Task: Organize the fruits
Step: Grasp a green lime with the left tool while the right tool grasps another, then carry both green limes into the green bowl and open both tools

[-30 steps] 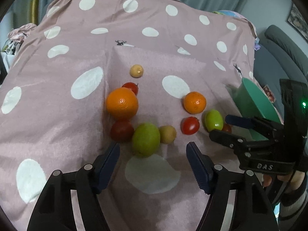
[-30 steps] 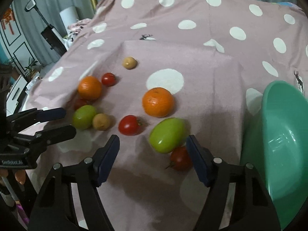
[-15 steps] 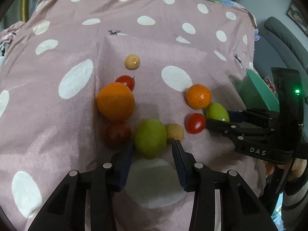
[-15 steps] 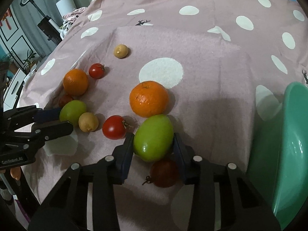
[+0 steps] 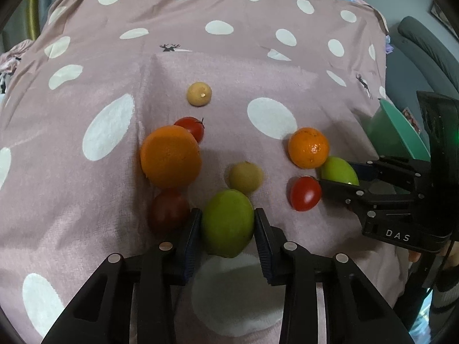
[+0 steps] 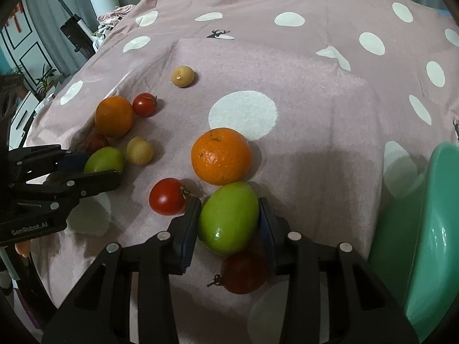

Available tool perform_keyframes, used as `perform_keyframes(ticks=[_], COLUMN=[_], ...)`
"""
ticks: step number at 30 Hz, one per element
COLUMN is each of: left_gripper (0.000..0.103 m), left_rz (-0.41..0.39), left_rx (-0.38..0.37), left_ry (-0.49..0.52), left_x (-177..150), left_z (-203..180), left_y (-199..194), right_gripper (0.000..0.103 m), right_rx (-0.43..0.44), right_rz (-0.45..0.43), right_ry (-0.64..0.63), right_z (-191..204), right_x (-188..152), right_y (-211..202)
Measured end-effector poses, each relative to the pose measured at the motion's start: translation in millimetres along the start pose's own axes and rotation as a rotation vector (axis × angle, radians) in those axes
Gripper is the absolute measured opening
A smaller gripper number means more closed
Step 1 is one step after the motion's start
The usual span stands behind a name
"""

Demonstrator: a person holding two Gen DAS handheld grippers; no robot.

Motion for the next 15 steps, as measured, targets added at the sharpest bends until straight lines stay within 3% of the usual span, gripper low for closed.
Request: perform_keyframes(ticks=[9,15], left_gripper=[0.037,0.037], left_rz=[-0.057,-0.095], left_rx=[-0.055,-0.123], left_ry=[-0.029,0.007], left_x=[1,5], left_z=[-6,-35], left_y=[-34,-58], right_gripper=[0.040,0.040], right_rx=[0.104,0.112], right_rz=[-0.128,-0.236], right_ry=[0.061,0.136], right_z=[8,-8], right_x=[-3,-16], right_y=[-45,-92])
Point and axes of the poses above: each gripper's, at about its wrist camera, not at the fingertips, and y roughly the way its jaws point, z to its left, x to its top, the point moved 5 cm from there along y, roughly the way its jaws point, and after that the axes turned 7 degrees about -y, right-handed, at the moved point
